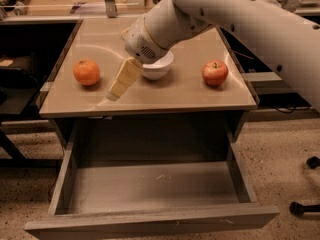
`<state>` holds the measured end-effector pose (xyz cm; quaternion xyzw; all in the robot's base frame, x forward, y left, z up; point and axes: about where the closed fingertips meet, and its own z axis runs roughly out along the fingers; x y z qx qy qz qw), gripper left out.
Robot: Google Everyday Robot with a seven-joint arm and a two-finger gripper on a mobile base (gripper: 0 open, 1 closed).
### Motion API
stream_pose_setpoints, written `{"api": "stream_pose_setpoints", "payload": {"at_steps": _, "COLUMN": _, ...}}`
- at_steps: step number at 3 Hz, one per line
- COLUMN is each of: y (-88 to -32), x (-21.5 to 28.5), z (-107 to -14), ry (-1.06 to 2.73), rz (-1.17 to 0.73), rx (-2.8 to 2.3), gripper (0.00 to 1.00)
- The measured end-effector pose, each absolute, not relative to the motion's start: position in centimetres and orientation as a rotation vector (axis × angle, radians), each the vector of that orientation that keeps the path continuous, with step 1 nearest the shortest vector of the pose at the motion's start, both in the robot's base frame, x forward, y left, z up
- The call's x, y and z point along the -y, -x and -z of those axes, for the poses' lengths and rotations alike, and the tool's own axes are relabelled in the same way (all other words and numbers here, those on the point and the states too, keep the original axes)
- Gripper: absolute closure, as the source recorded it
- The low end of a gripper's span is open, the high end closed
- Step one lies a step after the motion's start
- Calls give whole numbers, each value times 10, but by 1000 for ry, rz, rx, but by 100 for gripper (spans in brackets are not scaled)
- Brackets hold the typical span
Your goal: Place orange into top drawer
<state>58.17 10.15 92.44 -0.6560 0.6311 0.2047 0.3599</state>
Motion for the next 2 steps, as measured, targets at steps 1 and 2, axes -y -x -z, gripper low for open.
{"api": "stream_pose_setpoints", "payload": {"at_steps": 1, "y": -595, "x": -116, "z": -912, "ry": 1688, "rz": -543, "rx": -1615, "gripper": 0}}
{"api": "stream_pose_setpoints", "payload": {"at_steps": 2, "y": -660, "x": -160, "z": -895, "ry": 1641, "rz": -491, "rx": -1670, "gripper": 0}}
